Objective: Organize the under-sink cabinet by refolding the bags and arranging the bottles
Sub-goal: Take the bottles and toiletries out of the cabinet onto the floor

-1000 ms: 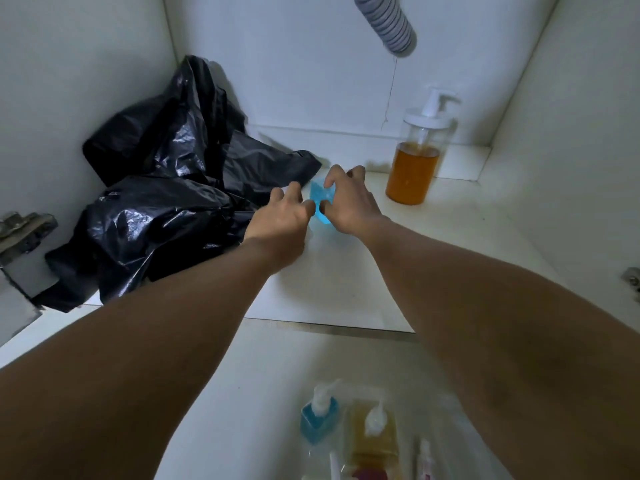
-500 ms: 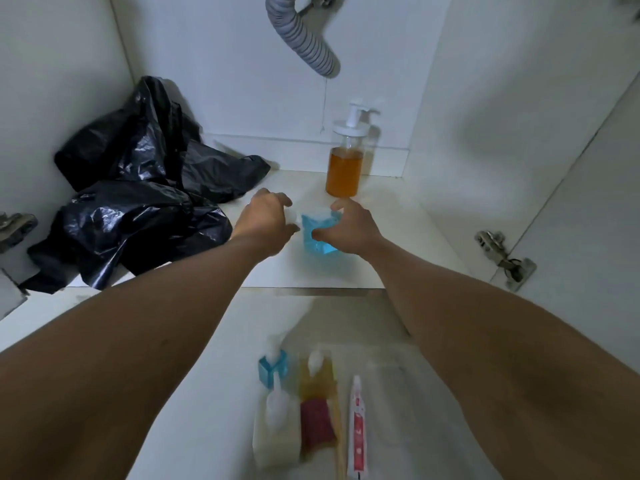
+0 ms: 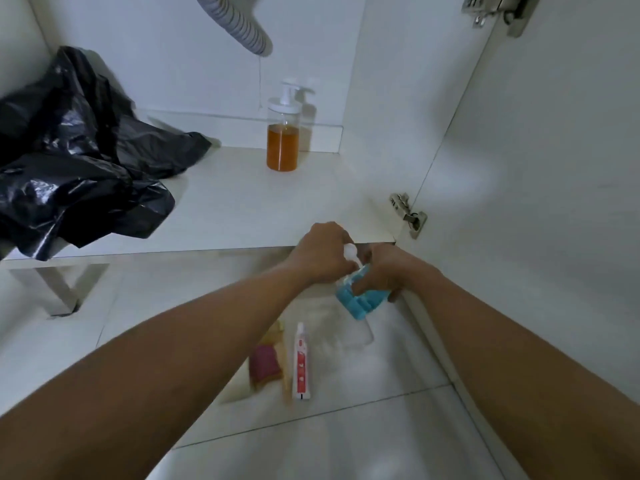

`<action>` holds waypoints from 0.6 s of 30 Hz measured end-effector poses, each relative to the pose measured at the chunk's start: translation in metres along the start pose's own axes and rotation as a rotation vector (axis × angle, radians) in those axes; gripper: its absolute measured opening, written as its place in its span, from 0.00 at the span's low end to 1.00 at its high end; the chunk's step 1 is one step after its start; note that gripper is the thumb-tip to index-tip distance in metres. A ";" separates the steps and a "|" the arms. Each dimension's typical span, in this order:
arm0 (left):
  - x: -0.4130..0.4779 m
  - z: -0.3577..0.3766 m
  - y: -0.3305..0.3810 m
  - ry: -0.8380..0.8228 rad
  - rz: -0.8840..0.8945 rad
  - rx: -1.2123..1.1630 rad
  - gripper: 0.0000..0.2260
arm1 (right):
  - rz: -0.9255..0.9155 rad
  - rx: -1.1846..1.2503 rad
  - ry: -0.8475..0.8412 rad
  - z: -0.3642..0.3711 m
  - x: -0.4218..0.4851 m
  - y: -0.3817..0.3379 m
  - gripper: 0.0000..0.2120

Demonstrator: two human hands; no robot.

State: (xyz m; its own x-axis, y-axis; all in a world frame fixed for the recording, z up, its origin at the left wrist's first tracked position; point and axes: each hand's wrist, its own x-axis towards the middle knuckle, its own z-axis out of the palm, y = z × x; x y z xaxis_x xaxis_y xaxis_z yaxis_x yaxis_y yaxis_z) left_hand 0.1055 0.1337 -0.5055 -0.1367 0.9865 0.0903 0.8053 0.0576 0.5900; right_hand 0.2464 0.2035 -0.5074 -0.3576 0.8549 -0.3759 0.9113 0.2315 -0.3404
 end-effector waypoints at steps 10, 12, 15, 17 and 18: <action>-0.073 0.132 -0.013 -0.269 -0.166 -0.109 0.19 | 0.170 -0.153 -0.157 0.098 -0.025 0.101 0.37; -0.081 0.144 -0.019 -0.274 -0.186 -0.122 0.19 | 0.156 -0.149 -0.157 0.106 -0.029 0.108 0.38; -0.088 0.157 -0.029 -0.264 -0.206 -0.108 0.20 | 0.134 -0.131 -0.143 0.119 -0.031 0.115 0.38; -0.091 0.163 -0.034 -0.256 -0.215 -0.100 0.20 | 0.125 -0.132 -0.143 0.126 -0.031 0.116 0.38; -0.092 0.164 -0.035 -0.254 -0.218 -0.098 0.19 | 0.122 -0.139 -0.147 0.128 -0.030 0.116 0.38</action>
State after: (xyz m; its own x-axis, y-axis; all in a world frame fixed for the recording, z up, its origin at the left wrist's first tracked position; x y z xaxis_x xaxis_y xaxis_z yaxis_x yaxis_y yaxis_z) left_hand 0.1844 0.0664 -0.6666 -0.1417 0.9600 -0.2413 0.7119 0.2682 0.6490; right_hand 0.3370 0.1449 -0.6461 -0.2597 0.8061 -0.5317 0.9653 0.2010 -0.1668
